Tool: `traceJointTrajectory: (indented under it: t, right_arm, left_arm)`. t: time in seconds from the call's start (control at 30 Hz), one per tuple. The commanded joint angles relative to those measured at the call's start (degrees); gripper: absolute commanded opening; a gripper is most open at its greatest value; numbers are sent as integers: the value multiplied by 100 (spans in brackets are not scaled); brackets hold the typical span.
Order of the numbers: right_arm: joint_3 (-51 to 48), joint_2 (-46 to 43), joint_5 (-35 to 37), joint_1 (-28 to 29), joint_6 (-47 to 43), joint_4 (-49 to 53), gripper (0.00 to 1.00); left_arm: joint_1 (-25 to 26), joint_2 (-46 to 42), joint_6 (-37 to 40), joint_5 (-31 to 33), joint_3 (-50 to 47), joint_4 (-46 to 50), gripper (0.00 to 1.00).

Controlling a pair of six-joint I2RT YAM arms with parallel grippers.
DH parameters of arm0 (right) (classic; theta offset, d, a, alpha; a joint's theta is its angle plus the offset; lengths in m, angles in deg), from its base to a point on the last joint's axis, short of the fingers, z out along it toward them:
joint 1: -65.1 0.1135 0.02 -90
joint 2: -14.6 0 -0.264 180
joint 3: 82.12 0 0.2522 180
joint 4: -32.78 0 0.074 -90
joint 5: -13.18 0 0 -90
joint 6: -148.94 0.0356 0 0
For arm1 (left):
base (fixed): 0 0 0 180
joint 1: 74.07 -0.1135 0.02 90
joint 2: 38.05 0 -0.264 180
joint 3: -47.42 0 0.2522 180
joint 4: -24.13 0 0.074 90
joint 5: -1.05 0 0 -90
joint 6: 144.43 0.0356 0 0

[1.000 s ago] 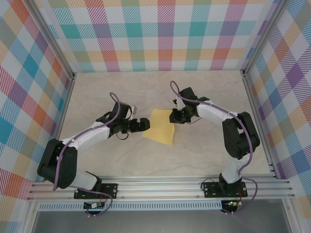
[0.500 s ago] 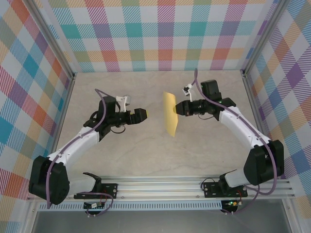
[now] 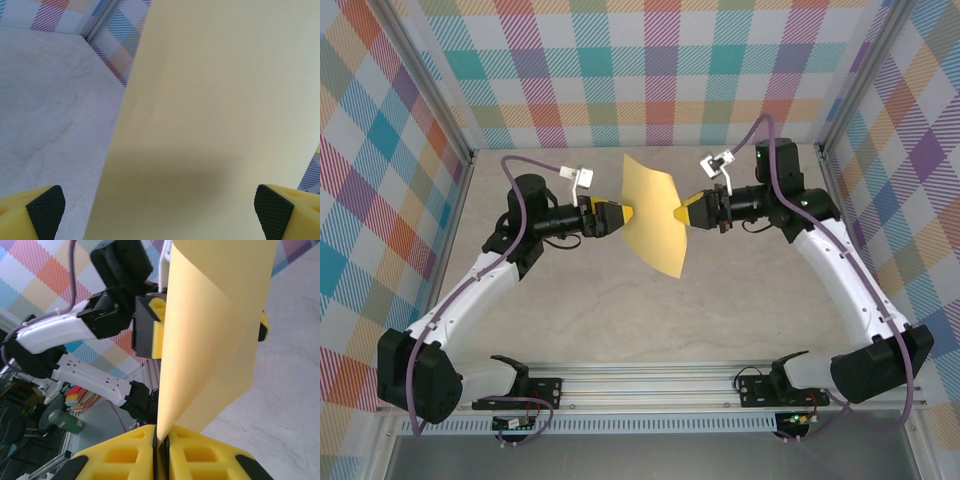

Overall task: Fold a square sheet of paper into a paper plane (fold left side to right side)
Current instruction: Pick up the square sheet of paper from the center of the table, then place a square sheet of paper at the center of the table.

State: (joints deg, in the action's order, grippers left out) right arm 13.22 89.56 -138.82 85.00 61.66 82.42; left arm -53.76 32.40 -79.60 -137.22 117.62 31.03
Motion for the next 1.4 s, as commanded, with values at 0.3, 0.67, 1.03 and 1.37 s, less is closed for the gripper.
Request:
traceJointTrajectory:
  t: [0.3,0.67,1.03,1.37]
  right_arm:
    - [340,-183,130,5,-329,354,13]
    - [5,-131,1240,-219,-149,347,17]
    - [85,625,3886,-311,-123,1438,56]
    - [-1456,1405,3242,-221,1480,-505,55]
  left_arm:
    - [155,-142,-395,-783,97,-1003,61]
    - [157,-423,-134,-160,-512,-348,8]
    - [271,199,-304,1033,-1300,80,0]
    - [346,2224,195,1464,-858,1079,0]
